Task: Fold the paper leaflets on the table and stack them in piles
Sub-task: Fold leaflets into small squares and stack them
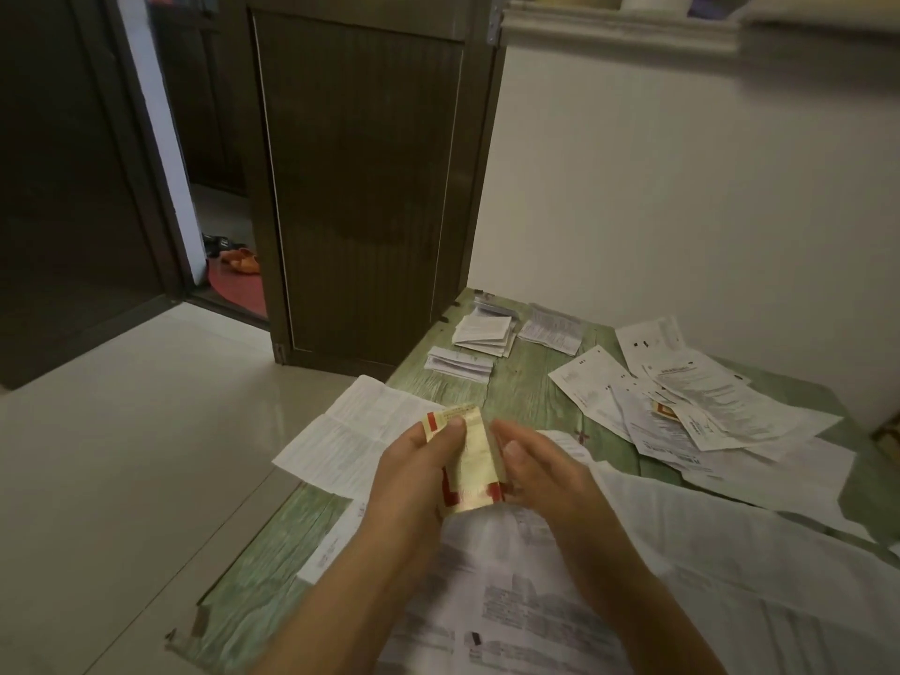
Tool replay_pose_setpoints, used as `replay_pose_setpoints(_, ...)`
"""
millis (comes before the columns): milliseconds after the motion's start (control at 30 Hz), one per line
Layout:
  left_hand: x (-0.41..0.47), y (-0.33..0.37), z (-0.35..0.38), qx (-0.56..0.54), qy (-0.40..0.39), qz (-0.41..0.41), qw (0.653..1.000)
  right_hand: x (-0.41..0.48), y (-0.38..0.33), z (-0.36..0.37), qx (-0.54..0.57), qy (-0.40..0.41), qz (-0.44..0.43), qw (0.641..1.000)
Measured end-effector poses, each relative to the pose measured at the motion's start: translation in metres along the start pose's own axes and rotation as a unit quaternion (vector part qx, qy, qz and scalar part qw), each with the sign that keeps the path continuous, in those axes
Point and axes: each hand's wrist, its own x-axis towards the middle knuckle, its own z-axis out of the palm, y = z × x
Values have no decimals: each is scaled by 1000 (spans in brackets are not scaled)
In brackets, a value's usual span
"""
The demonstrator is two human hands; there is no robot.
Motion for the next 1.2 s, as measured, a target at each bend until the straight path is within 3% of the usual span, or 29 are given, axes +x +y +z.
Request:
replay_pose_setpoints(200,-2,-10,6,83,27,73,994,0,5,3,100,-69,12,993)
replay_pose_setpoints(367,-3,-10,9,185,63,141,971,1,-1,-3,91,2,34,995)
replay_pose_setpoints(467,0,-7,2,250,35,141,957,-1,-4,-6,68,5,48,997)
replay_pose_setpoints(567,0,-1,-4,264,-6,108,958,-2,-4,-5,39,4,54,998)
replay_pose_setpoints(767,-1,5,-14,262,23,102,959,0,-3,-5,56,77,67,993)
replay_pose_setpoints(1000,-8,3,-19,242,78,151,955,-1,-3,-4,82,69,70,992)
replay_pose_setpoints(1200,-10,8,-16,195,76,110,972,3,-15,-11,72,78,80,991)
